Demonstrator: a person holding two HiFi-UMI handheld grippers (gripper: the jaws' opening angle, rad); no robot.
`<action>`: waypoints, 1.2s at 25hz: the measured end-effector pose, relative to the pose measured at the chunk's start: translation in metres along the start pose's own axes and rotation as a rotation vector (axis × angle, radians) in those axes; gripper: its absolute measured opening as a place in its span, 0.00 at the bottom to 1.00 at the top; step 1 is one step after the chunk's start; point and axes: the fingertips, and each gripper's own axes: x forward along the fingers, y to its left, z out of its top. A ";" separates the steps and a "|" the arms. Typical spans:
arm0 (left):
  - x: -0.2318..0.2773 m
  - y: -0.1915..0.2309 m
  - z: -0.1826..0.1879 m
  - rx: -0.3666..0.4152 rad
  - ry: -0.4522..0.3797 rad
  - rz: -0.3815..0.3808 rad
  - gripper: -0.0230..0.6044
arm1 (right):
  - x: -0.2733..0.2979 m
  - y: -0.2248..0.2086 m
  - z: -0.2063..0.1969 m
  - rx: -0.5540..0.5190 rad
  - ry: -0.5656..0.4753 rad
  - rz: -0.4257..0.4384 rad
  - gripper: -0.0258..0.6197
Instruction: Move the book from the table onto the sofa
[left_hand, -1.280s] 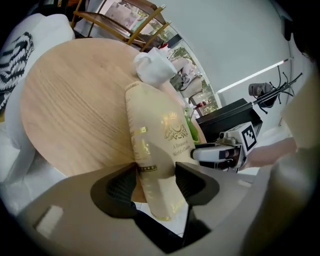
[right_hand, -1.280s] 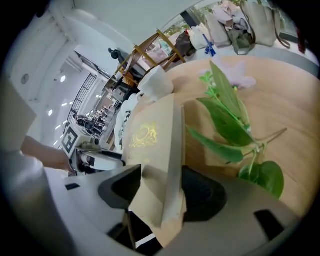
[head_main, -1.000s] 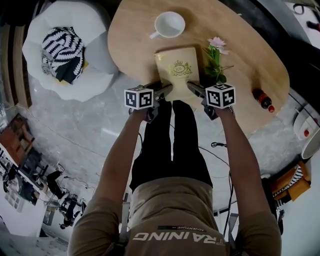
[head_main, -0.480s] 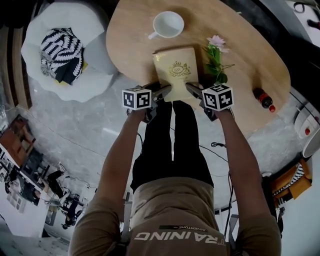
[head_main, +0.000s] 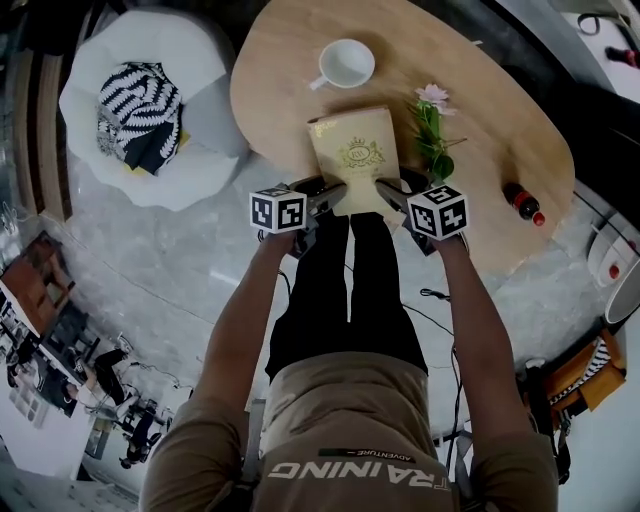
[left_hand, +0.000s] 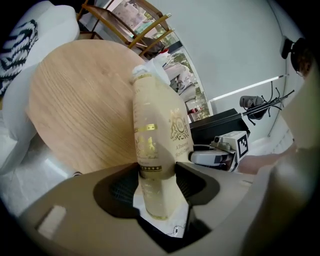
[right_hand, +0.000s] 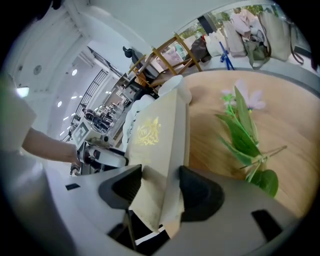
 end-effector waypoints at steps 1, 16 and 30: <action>-0.004 -0.005 0.001 0.007 -0.006 0.000 0.41 | -0.005 0.004 0.002 0.003 -0.009 0.000 0.39; -0.066 -0.101 0.003 0.172 -0.049 0.015 0.41 | -0.093 0.077 0.021 -0.082 -0.103 -0.048 0.39; -0.148 -0.208 0.045 0.377 -0.186 0.049 0.41 | -0.188 0.156 0.087 -0.234 -0.270 -0.097 0.39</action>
